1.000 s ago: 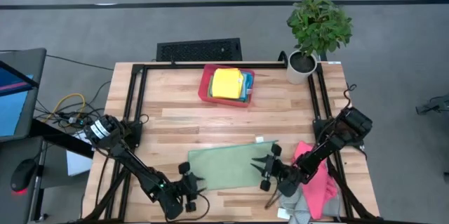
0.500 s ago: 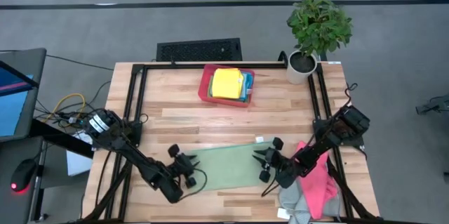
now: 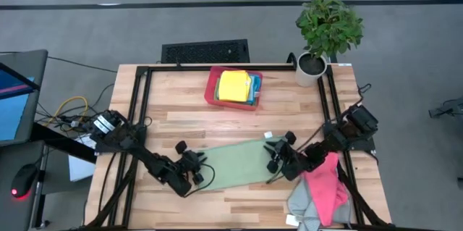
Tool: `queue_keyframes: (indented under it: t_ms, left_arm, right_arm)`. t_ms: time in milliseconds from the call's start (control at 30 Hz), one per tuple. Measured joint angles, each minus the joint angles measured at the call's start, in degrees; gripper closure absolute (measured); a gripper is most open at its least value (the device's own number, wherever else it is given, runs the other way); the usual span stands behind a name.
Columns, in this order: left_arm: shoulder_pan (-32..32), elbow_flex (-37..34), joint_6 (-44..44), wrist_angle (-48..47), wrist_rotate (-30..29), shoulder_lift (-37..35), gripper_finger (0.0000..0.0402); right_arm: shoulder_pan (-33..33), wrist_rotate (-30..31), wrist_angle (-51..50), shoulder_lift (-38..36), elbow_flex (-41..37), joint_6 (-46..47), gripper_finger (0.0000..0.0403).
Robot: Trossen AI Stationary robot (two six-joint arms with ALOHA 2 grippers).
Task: Fold microfiber towels
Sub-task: Fold the green microfiber cloth
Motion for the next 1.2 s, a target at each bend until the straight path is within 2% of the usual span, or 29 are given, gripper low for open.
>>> queue_keyframes:
  t_ms: [167,300,433,600,767,867,1000,1100,1200]
  left_arm:
    - [3.01,-0.19,4.12,-0.35,-0.36,-0.03,0.031]
    - [4.04,-0.31,6.98,-2.09,-0.11,-2.13,0.031]
    - [4.0,-0.6,7.37,-6.43,0.28,-8.13,0.031]
    - [3.67,-0.58,8.45,-11.54,1.25,-17.58,0.0299]
    - [1.43,-0.48,10.28,-7.77,0.7,-25.52,0.0284]
    - [0.09,-0.44,16.12,-1.14,1.87,-26.86,0.0272]
    - [0.33,-0.39,21.52,7.9,9.49,-26.04,0.0241]
    - [0.79,-0.39,23.89,12.91,12.44,-25.17,0.021]
    - [1.05,-0.35,24.35,15.14,12.35,-24.38,0.0184]
  right_arm:
    - [-4.13,-0.26,0.38,-0.06,-0.71,-0.41,0.0285]
    - [-5.61,-2.13,-0.21,-2.49,-0.89,-4.18,0.0285]
    - [-5.54,-3.84,-2.97,-9.4,-0.92,-8.14,0.0285]
    - [-4.53,-4.85,-14.54,-19.78,-0.91,-7.94,0.0284]
    - [1.79,-16.65,-16.27,-27.78,-0.37,-11.97,0.0272]
    - [6.11,-23.91,-29.01,-28.94,3.08,-9.79,0.026]
    - [9.1,-31.8,-51.51,-27.96,12.97,-4.88,0.0237]
    - [10.94,-32.88,-61.56,-26.11,20.54,-5.02,0.0214]
    - [12.81,-32.89,-68.92,-23.5,24.67,-5.09,0.0196]
